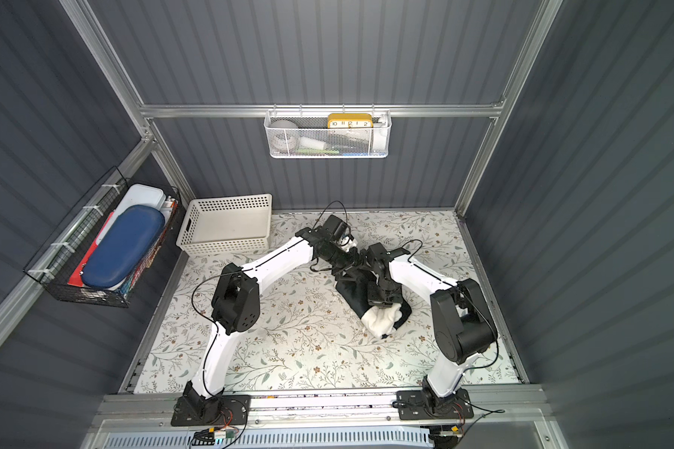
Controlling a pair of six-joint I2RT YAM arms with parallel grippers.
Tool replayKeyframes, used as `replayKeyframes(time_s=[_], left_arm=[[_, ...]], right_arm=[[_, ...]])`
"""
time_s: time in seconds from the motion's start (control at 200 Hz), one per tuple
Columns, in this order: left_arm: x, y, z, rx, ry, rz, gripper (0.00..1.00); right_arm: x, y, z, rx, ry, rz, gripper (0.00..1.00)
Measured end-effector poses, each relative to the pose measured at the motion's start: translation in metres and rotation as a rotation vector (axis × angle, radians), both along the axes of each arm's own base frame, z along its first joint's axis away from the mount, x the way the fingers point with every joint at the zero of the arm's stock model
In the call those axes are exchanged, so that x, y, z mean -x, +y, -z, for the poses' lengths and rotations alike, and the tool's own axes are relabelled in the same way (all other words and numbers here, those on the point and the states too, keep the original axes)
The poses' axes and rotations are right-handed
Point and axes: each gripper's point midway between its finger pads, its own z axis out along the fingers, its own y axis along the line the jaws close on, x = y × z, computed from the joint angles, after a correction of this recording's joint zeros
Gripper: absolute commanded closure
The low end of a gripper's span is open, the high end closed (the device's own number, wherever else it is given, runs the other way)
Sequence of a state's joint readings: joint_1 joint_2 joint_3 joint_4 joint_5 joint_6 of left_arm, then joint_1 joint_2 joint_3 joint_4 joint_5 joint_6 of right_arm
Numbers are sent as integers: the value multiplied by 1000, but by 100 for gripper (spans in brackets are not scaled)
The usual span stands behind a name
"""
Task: Roll up the pillowcase
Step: Roll the pillowcase at the center of the board.
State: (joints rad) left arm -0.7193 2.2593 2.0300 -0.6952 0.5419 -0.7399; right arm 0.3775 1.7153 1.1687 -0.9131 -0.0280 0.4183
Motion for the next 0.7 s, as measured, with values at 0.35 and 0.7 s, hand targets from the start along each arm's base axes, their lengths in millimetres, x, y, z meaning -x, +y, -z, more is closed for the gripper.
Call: replayKeyframes(time_s=[0.35, 0.7], left_arm=[[-160, 180, -69, -250, -397, -378, 2], [-227, 280, 21, -630, -438, -483, 1]], right_arm=[[0, -1, 0, -24, 9, 9, 100], [0, 1, -2, -43, 16, 4, 100]])
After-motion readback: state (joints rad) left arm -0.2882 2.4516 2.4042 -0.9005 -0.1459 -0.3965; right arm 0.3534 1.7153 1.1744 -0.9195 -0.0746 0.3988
